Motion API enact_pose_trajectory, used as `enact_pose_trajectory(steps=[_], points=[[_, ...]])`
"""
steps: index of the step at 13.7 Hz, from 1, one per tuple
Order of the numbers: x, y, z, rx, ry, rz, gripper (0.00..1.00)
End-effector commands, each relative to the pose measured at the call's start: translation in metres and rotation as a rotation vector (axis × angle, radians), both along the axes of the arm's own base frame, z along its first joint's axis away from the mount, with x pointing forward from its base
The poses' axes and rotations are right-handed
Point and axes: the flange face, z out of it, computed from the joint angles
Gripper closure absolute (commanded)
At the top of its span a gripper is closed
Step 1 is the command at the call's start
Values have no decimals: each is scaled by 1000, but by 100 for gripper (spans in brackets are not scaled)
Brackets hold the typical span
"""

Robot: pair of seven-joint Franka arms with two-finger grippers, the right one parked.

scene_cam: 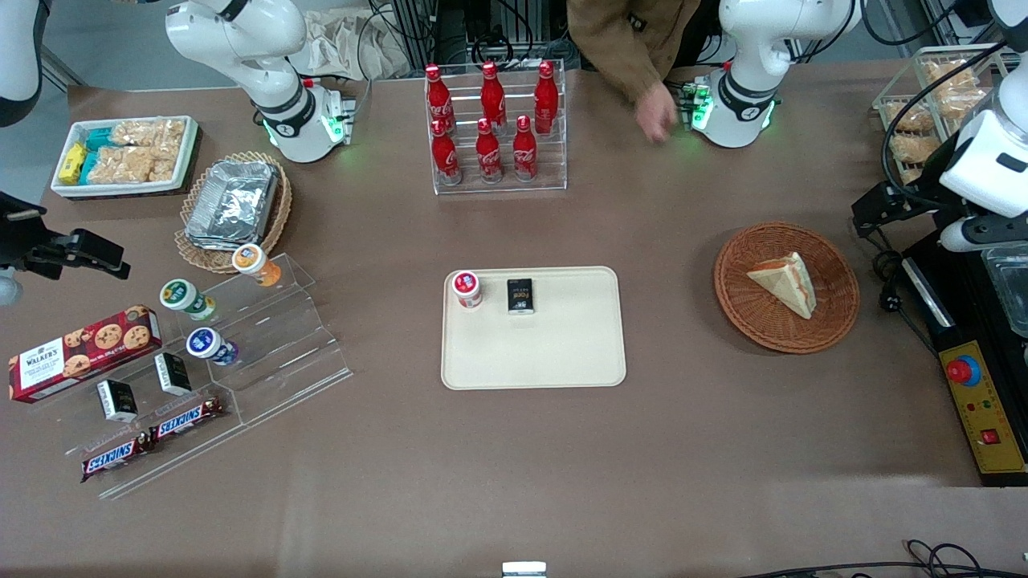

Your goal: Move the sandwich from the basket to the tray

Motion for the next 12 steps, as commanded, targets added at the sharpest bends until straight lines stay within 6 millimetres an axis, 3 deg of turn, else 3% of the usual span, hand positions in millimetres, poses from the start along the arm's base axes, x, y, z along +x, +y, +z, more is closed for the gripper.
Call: enact_pose_trajectory(steps=[1,6,8,11,12], points=[[2,1,5,3,4,13,0],[0,9,-5,7,27,121,0],[-5,11,-38,24,88,281,0],[-25,17,-85,41,76,341,0],[-33,29,-102,19,40,409,0]])
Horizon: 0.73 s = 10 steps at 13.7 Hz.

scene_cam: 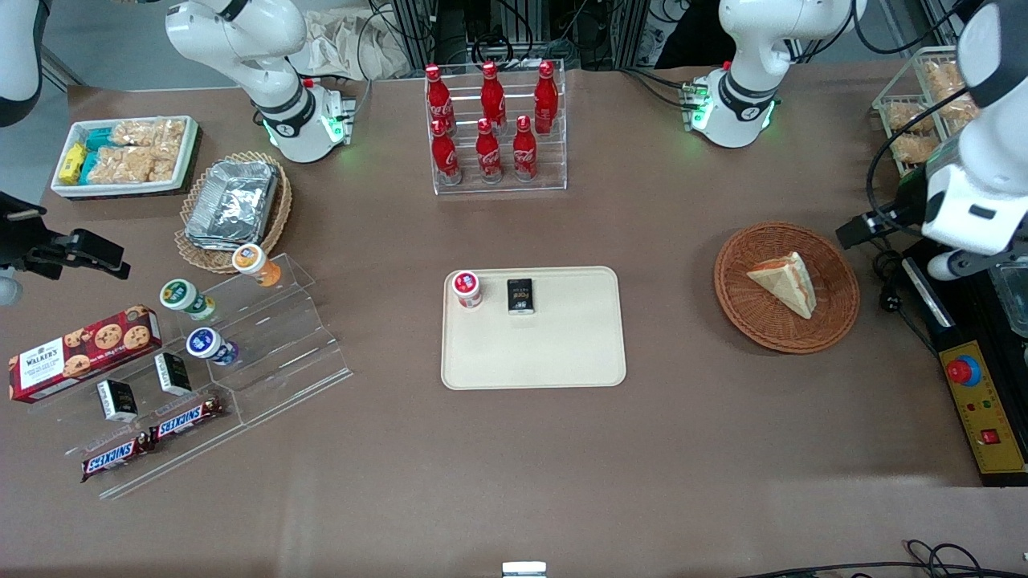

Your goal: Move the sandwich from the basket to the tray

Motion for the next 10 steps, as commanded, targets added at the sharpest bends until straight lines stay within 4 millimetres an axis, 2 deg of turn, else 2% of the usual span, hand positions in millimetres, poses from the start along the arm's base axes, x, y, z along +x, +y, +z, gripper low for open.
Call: enact_pose_trajectory(steps=[1,3,6,10], points=[[-33,22,-41,-3,-68,168,0],[-35,21,-70,5,-87,289,0],[-42,22,-132,4,-121,423,0],[-45,28,-176,20,-86,488,0]])
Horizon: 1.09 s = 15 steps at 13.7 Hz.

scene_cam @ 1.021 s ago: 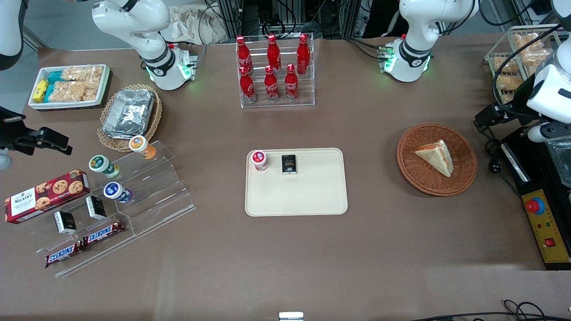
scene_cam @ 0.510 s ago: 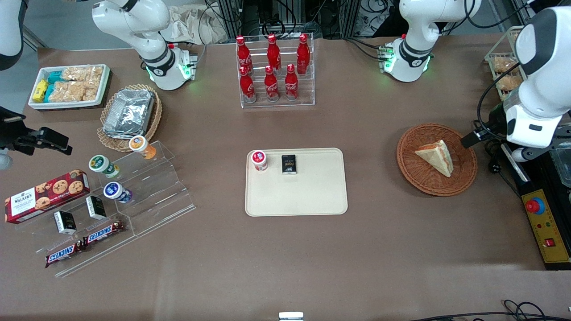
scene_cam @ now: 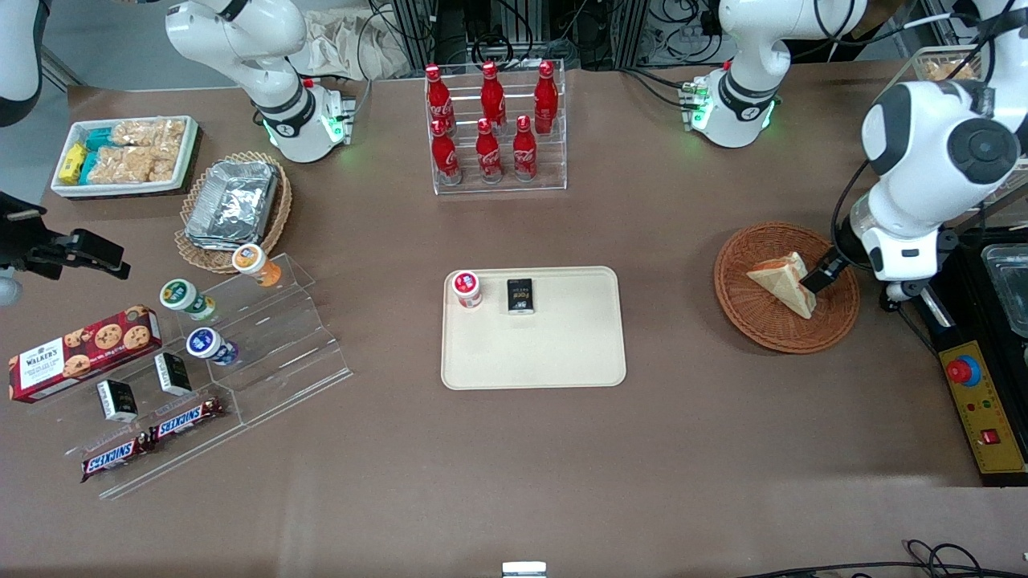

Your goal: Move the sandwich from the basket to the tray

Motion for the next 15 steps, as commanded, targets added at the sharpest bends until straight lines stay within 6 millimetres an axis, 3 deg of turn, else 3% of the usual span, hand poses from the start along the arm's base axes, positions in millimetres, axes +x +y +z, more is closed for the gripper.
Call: enact_pose_trajectory(steps=[1,7,11,15], points=[[-9,17,-17,-1,-15,71,0],[-23,31,-81,-4,-48,129,0],[-40,54,-105,-6,-56,182,0],[-58,51,-138,-7,-63,217,0]])
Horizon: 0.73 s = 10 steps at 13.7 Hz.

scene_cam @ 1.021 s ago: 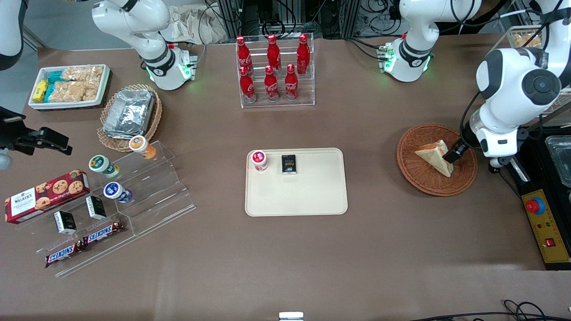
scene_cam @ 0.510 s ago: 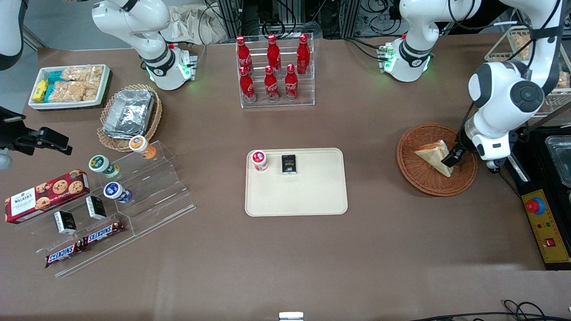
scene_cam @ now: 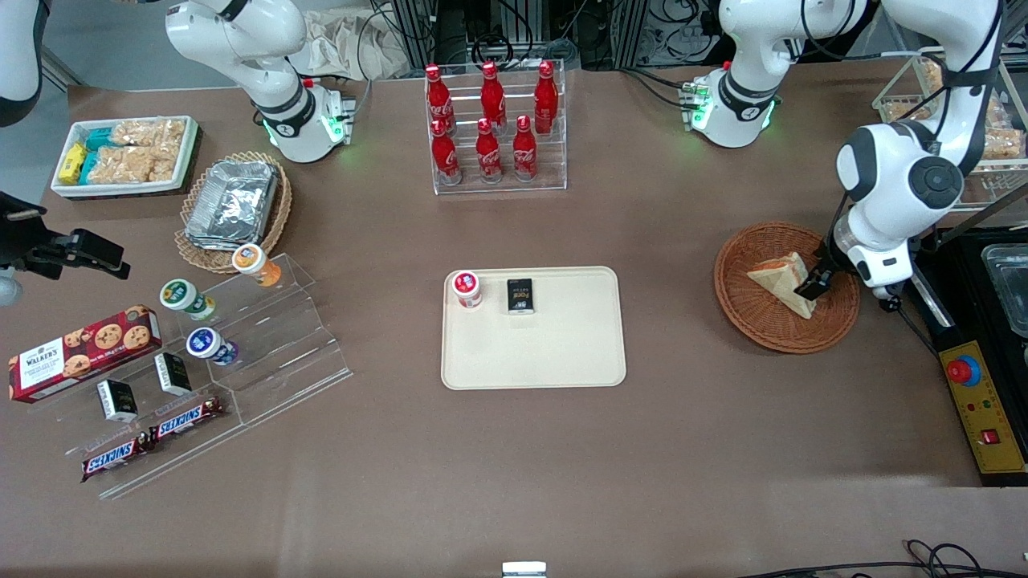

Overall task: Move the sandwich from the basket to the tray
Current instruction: 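Close the left gripper on the wrapped sandwich wedge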

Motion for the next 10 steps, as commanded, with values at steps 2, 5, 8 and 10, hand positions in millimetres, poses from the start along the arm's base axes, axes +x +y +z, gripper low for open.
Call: enact_pose_trajectory(steps=[2,5,8,10], points=[[-16,-6,-17,1,-30,45,0],[-27,-8,-26,0,-10,45,15],[-26,-12,-25,2,-17,101,100],[-24,-21,-22,2,-17,76,100]])
